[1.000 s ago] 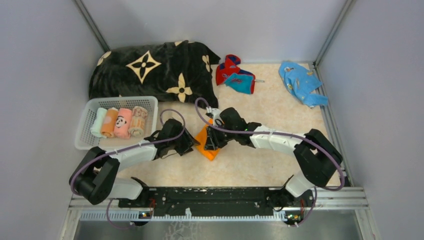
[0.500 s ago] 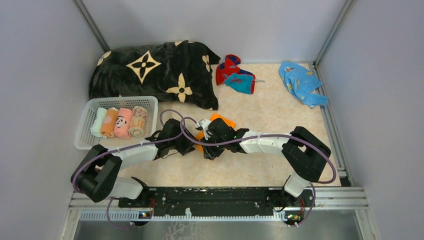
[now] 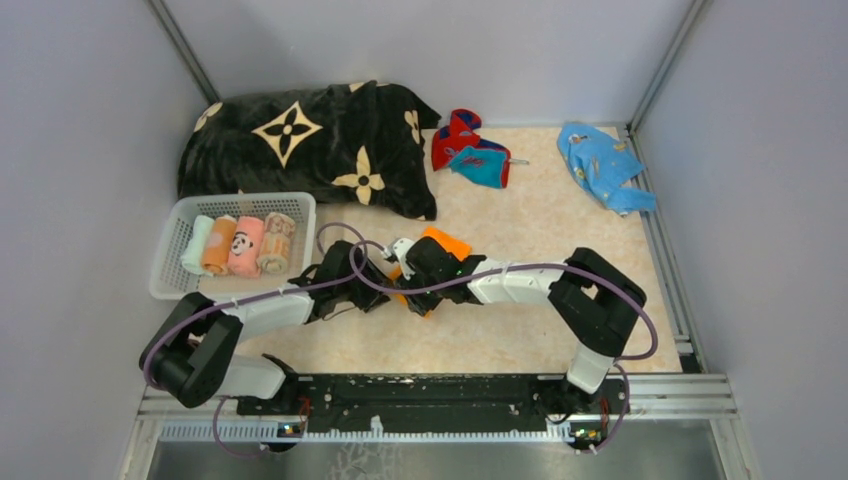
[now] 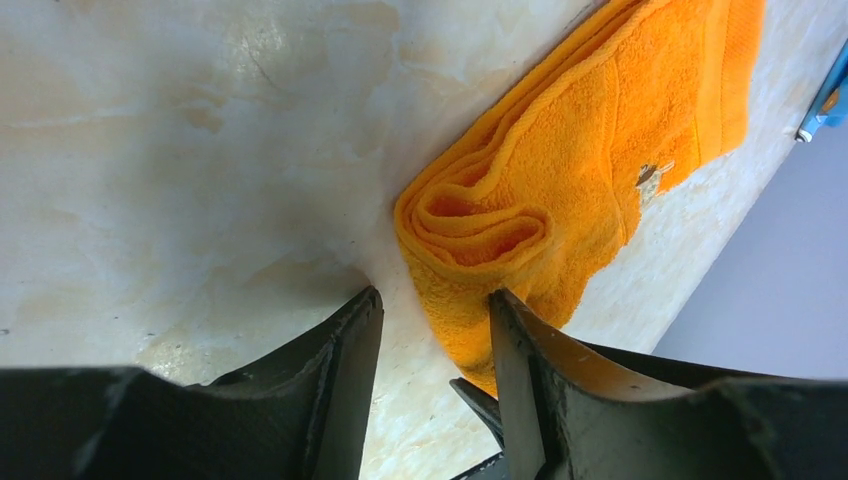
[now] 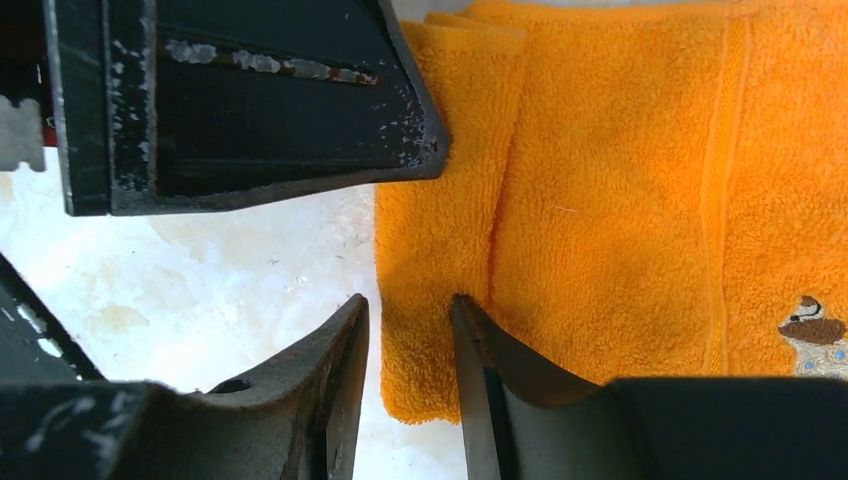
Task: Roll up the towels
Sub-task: Roll the towel at the center of the board.
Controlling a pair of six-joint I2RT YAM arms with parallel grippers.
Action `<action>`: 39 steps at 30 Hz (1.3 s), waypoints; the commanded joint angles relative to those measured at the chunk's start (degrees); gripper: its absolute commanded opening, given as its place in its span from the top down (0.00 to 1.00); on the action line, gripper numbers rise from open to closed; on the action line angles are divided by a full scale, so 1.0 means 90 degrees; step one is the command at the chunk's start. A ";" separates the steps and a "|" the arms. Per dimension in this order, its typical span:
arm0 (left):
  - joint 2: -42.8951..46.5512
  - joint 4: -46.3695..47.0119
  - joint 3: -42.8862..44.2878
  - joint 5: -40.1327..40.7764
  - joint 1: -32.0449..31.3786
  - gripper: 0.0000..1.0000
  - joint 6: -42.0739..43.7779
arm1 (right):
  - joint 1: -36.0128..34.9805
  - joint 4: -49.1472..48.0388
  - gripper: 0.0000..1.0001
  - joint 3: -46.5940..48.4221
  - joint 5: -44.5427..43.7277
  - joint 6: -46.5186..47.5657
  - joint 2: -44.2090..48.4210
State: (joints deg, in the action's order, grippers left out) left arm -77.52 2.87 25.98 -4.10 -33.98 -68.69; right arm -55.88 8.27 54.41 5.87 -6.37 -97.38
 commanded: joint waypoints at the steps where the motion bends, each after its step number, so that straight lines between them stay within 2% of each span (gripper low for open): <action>1: -0.0339 -0.1531 -0.0461 0.0292 0.0006 0.48 0.0158 | -0.0257 0.0086 0.63 0.0252 -0.0455 0.0363 -0.0255; 9: -0.0135 -0.1875 -0.0690 0.0430 0.0014 0.51 -0.0074 | -0.0803 0.0561 0.60 0.0273 -0.2106 0.0599 -0.0778; 15: 0.0145 -0.2042 -0.0707 0.0646 0.0085 0.49 -0.0126 | -0.0874 0.0699 0.60 0.0005 -0.2647 0.0591 -0.0828; 21: 0.0383 -0.1921 -0.0387 0.0606 0.0133 0.44 0.0089 | -0.0960 0.0717 0.66 -0.0087 -0.2924 0.0623 -0.1021; 27: 0.0506 -0.1838 -0.0034 0.0514 0.0180 0.36 0.0216 | -0.0960 0.0570 0.82 -0.0135 -0.2354 0.0630 -0.0994; 33: 0.0378 -0.1658 0.0141 0.0438 0.0210 0.34 0.0304 | -0.0833 0.0281 0.83 -0.0285 -0.1665 0.0592 -0.0704; 39: -0.0204 -0.1289 0.0385 0.0193 0.0220 0.33 0.0382 | -0.0742 0.0122 0.83 -0.0376 -0.1359 0.0552 -0.0627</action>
State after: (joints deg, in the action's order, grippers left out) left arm -74.87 -6.50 29.06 -3.42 -32.38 -67.66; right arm -63.07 5.32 54.26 -13.06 -0.38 -100.18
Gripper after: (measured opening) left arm 0.663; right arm 0.174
